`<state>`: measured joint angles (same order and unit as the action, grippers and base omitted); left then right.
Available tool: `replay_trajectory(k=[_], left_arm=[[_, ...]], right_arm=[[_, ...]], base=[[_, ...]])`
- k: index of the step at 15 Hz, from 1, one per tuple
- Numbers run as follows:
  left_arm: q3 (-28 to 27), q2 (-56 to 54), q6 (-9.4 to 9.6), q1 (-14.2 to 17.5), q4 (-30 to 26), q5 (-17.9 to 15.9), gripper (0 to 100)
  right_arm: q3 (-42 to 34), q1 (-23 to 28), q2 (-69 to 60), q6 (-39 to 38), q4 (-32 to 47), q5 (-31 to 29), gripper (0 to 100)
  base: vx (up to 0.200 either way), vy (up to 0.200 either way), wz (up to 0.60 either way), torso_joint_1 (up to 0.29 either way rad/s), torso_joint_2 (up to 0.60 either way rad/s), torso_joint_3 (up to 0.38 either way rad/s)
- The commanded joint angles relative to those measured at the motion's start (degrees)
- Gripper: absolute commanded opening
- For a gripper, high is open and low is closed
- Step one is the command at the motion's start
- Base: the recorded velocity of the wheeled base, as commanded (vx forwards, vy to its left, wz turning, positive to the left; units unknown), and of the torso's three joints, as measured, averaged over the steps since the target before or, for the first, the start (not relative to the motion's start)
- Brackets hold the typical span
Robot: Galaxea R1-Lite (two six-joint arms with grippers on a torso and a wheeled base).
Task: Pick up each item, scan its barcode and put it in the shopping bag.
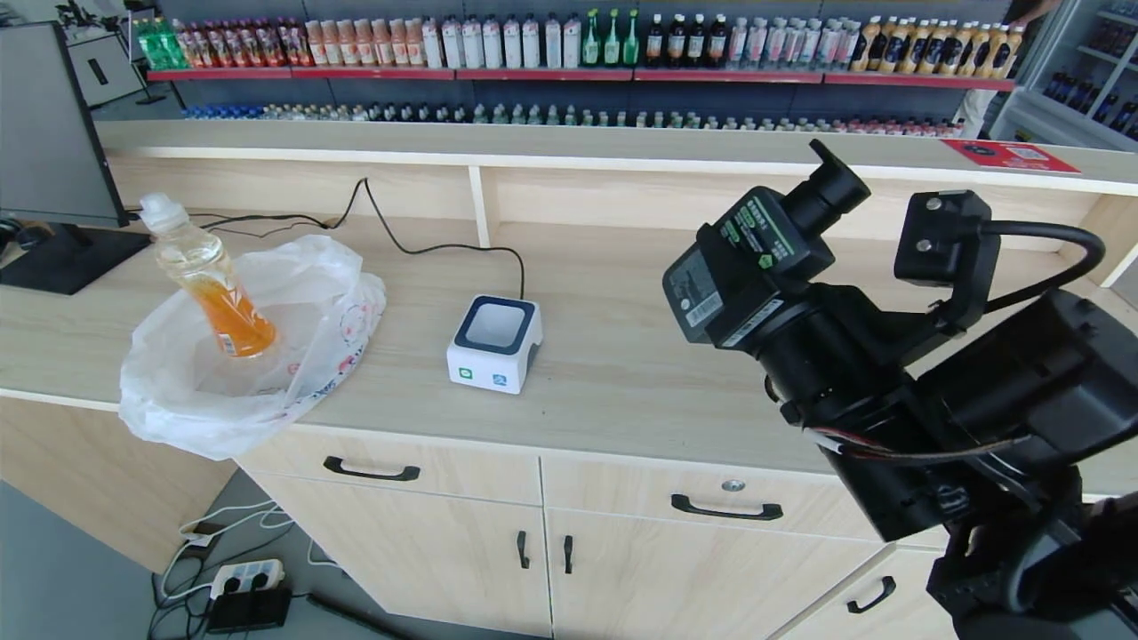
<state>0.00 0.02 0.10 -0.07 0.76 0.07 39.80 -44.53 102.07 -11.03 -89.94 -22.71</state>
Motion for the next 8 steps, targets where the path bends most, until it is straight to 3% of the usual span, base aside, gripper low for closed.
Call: replay_trajectory(k=[1, 8], left_arm=[[0.00, -0.02, -0.01, -0.01, 0.04, 0.01, 100], [0.00, -0.02, -0.01, 0.07, 0.04, 0.01, 100]], right_arm=[[0.98, -4.25, -2.40, -1.10, -0.06, 0.12, 0], [5.46, -7.59, -5.57, -6.46, -0.06, 1.18, 0]], base=[[0.000, 0.000, 0.00, 0.000, 0.00, 0.000], [0.000, 0.000, 0.00, 0.000, 0.00, 0.000]])
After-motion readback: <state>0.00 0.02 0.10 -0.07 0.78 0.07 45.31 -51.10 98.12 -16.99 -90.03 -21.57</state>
